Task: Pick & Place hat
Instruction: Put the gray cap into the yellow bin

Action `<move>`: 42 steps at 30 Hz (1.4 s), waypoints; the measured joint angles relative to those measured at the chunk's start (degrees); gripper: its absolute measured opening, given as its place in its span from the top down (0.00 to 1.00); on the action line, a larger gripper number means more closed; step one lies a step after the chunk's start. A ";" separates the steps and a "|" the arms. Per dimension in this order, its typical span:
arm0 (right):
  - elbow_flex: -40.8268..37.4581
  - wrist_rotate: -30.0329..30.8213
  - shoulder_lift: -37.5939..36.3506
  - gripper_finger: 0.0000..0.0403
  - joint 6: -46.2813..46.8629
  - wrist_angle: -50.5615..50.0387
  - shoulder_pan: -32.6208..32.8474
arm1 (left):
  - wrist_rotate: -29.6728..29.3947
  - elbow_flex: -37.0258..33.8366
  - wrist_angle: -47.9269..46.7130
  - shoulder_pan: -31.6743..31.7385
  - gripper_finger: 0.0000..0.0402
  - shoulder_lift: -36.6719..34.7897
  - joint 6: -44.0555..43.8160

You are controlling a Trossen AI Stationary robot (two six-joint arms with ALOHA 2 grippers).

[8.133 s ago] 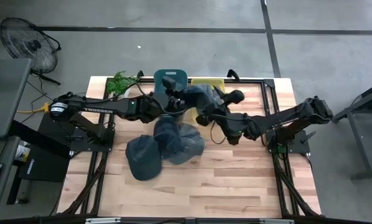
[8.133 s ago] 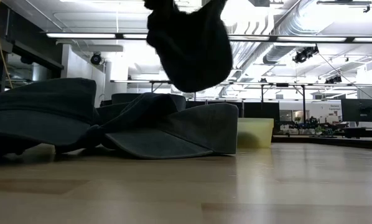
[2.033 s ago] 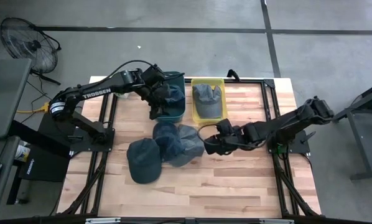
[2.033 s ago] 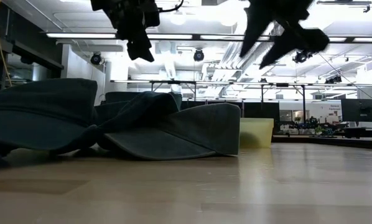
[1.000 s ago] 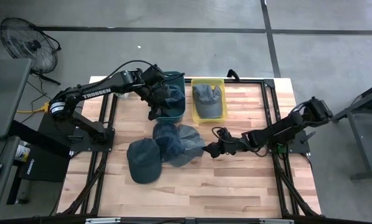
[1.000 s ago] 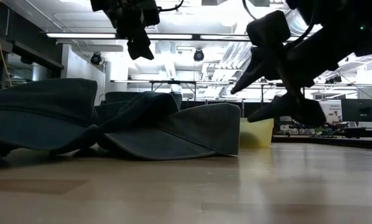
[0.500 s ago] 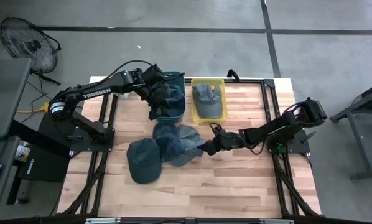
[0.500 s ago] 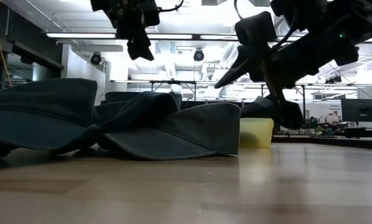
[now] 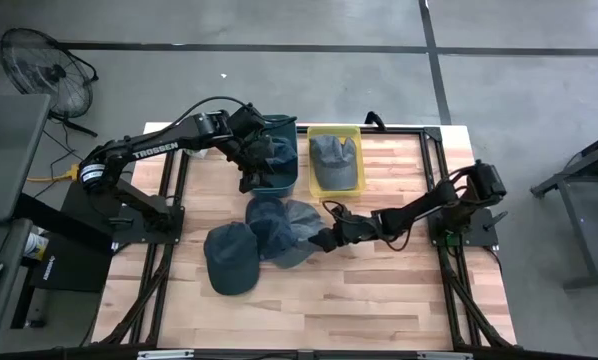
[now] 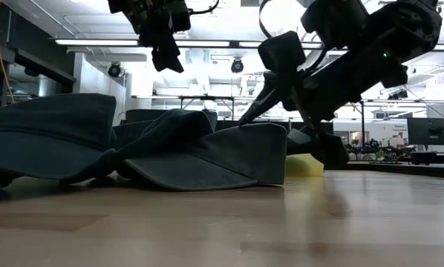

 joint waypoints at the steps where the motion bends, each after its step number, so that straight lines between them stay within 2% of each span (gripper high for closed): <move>1: 0.20 0.12 0.02 0.36 -0.02 0.08 -0.14 | 0.00 0.00 0.00 0.00 0.44 0.00 0.00; 9: 0.25 -0.79 0.02 0.51 0.44 0.24 -0.76 | -0.07 0.00 -0.01 0.00 0.44 0.00 -0.02; 22: 0.25 -2.71 0.02 0.98 -0.20 0.20 -0.74 | -0.07 0.00 -0.01 0.00 0.44 0.00 -0.46; 36: 0.21 -4.09 -1.61 0.99 -0.11 -0.73 -0.55 | 0.12 0.00 -0.06 0.00 0.44 0.00 -1.24; 42: 0.21 -3.93 -8.08 0.99 -2.16 -9.73 -0.55 | 0.17 0.00 -0.06 0.00 0.44 0.00 -1.95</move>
